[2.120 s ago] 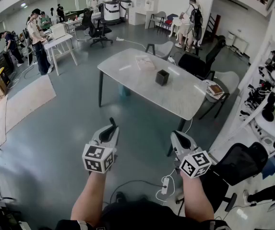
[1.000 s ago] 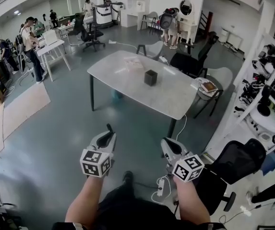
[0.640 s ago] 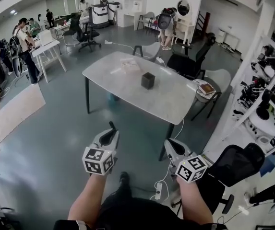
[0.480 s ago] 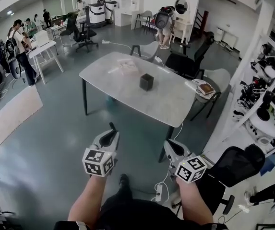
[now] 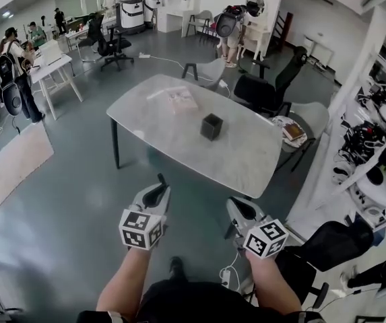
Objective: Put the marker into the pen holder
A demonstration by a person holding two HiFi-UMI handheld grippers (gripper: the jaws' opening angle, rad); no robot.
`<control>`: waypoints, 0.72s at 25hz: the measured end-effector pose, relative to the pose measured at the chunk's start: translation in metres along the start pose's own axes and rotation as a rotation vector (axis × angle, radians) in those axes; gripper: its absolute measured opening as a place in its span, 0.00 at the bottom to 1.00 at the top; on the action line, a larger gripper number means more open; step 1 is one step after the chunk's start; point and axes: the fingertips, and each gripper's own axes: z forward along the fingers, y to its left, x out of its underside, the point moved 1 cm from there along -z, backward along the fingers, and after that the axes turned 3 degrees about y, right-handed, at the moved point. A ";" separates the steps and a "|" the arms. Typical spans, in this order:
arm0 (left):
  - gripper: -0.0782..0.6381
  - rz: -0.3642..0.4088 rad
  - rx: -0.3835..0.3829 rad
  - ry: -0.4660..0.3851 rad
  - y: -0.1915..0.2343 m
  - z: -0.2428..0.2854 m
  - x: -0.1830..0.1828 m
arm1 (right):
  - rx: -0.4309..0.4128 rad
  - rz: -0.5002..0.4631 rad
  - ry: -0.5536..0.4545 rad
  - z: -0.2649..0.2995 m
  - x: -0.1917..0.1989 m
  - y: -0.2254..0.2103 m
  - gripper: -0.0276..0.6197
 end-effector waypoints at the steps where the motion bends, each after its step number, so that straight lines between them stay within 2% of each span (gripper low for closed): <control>1: 0.17 -0.003 0.002 -0.002 0.011 0.007 -0.002 | -0.002 -0.002 0.005 0.014 -0.004 -0.002 0.05; 7: 0.17 0.003 0.022 -0.020 0.064 0.041 -0.013 | -0.028 -0.013 0.007 0.090 -0.023 -0.003 0.05; 11: 0.17 -0.021 0.021 -0.022 0.086 0.058 -0.016 | -0.046 -0.015 0.010 0.118 -0.028 -0.006 0.05; 18: 0.17 -0.020 0.018 -0.013 0.110 0.100 -0.025 | -0.022 0.016 0.009 0.151 -0.038 -0.050 0.05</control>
